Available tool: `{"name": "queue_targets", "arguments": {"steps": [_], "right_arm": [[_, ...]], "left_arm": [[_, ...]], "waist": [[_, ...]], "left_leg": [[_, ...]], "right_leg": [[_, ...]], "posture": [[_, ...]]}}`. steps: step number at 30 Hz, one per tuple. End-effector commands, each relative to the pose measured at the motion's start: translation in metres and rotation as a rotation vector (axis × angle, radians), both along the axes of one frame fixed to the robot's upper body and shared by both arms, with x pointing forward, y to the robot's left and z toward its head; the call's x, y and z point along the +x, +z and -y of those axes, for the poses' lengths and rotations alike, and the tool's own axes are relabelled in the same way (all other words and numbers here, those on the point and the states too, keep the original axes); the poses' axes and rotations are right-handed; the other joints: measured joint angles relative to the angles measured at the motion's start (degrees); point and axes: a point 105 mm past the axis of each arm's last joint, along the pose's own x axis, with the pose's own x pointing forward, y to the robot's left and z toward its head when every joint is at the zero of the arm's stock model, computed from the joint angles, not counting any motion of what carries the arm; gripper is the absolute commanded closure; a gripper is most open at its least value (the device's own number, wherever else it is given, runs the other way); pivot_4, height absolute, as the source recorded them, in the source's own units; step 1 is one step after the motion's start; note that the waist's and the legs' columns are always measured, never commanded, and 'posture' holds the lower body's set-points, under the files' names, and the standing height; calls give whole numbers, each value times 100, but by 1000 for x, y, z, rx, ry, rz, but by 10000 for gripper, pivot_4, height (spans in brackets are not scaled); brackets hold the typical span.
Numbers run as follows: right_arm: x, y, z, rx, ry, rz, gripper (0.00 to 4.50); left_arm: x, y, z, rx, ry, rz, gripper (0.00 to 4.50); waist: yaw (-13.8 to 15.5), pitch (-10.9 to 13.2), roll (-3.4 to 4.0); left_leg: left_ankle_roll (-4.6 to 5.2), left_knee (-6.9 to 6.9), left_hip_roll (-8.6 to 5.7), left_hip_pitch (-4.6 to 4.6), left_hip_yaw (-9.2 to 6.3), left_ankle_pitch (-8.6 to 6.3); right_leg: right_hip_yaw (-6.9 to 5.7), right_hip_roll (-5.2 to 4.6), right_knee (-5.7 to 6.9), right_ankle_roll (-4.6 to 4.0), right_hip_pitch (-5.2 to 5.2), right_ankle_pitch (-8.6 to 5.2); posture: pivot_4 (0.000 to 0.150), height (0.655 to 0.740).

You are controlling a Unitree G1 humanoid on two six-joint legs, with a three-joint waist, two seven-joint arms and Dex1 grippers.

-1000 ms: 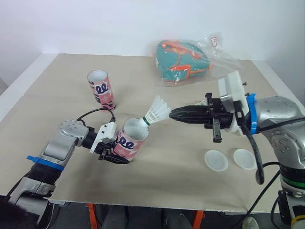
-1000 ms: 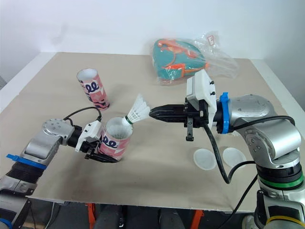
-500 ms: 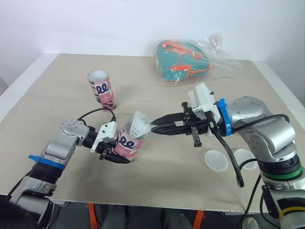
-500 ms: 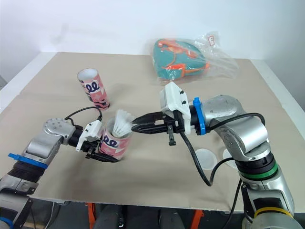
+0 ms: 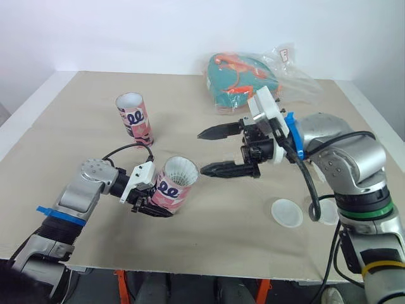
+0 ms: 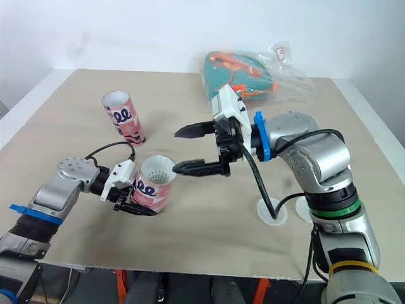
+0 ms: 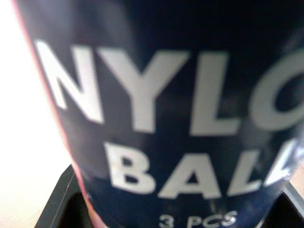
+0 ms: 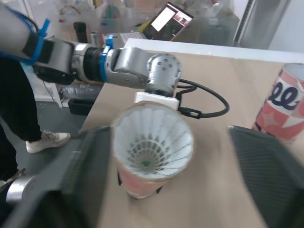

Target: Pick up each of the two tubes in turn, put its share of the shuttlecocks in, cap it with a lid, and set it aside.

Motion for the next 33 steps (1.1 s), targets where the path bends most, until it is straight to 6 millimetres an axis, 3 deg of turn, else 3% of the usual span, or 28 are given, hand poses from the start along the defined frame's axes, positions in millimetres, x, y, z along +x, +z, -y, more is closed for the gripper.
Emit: {"name": "queue_targets", "arguments": {"steps": [1, 5, 6, 12, 17, 22, 25, 29, 33], "right_arm": [[0, -1, -3, -71, 32, 57, 21838], [-5, -1, -10, -123, 114, 69, 41496], [-7, -2, -12, -143, 139, 76, 44346], [-14, -8, -27, -265, 268, 103, 44346], [4, -23, -51, -450, 256, 162, 44346], [11, -15, -57, -479, 276, 182, 44346], [7, -13, -59, -514, 331, 182, 44346], [0, -24, -63, -633, 393, 162, 44346], [-2, -26, -77, -612, 411, 96, 44346]], "left_arm": [[-2, -10, 5, 37, -21, -12, 18356], [2, -9, 7, 50, -41, -20, 18356], [4, -8, 7, 50, -44, -22, 18356], [11, -5, 12, 40, -67, -51, 18356], [13, -4, 15, 44, -86, -57, 18356], [14, -5, 20, 37, -96, -59, 18356], [13, -7, 21, 37, -98, -59, 18356], [12, -8, 22, 30, -94, -59, 18356], [12, -9, 22, 28, -90, -57, 18356]], "waist": [[1, 0, 0], [1, 0, 0], [1, 1, 1], [0, 1, 1], [-2, 0, 2], [4, 0, 2], [4, 0, 2], [2, 0, 2], [1, 0, 2]], "left_leg": [[0, -1, 0, 0, 0, 0], [0, -2, -2, -3, 0, 0], [0, -2, -2, -3, 0, 0], [0, 3, 1, -3, -2, 0], [-2, 5, 2, -4, -1, 4], [-5, 5, 1, -18, -3, 8], [-4, 6, 0, -23, -4, 8], [-5, 5, 1, -23, -10, 8], [-4, 5, 1, -24, -11, 8]], "right_leg": [[0, 0, 0, -1, -2, -1], [0, 0, 0, -2, -6, -2], [0, 1, 0, -2, -4, -1], [-5, 4, 1, 3, -13, -2], [-7, 5, 6, 5, -23, 1], [-10, 5, 9, 1, -32, 4], [-10, 5, 10, -5, -35, 10], [-13, 8, 11, -6, -36, 8], [-15, 9, 14, -9, -37, 10]], "posture": [[1500, 7387], [1500, 7387], [1500, 7387], [1500, 7387], [1500, 7387], [1500, 7387], [1500, 7387], [1500, 7387], [1500, 7387]]}}
